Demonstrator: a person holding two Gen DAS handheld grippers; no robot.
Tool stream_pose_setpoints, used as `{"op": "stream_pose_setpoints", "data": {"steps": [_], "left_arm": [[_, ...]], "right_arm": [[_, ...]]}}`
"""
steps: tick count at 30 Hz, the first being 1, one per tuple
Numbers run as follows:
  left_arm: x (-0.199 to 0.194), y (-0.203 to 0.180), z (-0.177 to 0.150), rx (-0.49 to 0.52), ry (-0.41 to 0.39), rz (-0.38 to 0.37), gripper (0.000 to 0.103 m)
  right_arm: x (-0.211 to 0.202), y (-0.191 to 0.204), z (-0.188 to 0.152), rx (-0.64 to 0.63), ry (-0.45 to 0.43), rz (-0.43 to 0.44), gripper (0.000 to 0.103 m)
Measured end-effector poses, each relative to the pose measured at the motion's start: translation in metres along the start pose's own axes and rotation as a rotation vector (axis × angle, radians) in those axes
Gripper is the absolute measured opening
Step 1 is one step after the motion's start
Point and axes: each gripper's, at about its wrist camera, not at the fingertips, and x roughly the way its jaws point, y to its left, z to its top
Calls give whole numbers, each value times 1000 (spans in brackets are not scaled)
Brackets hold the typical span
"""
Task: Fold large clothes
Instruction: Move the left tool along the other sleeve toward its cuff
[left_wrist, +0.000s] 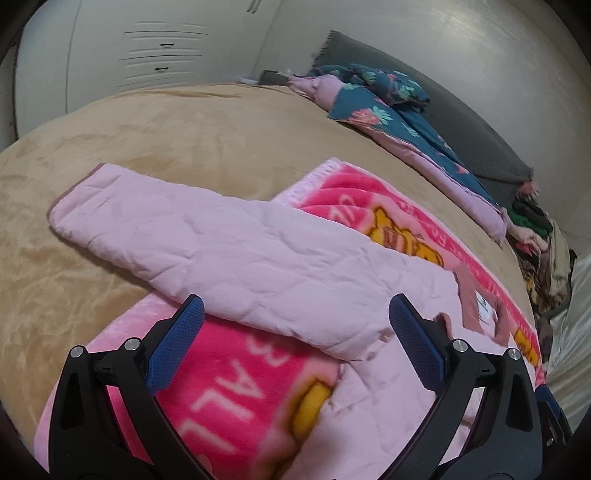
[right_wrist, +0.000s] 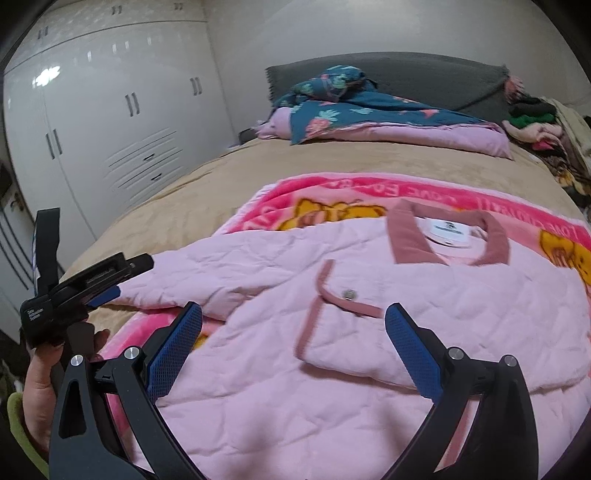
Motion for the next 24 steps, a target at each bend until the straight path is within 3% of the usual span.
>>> {"op": "stream_pose_setpoints", "data": {"steps": [24], "left_arm": [[7,117,19,-279,-27,169,94]], "right_arm": [[74,86,6,-204,119,114,99]]}}
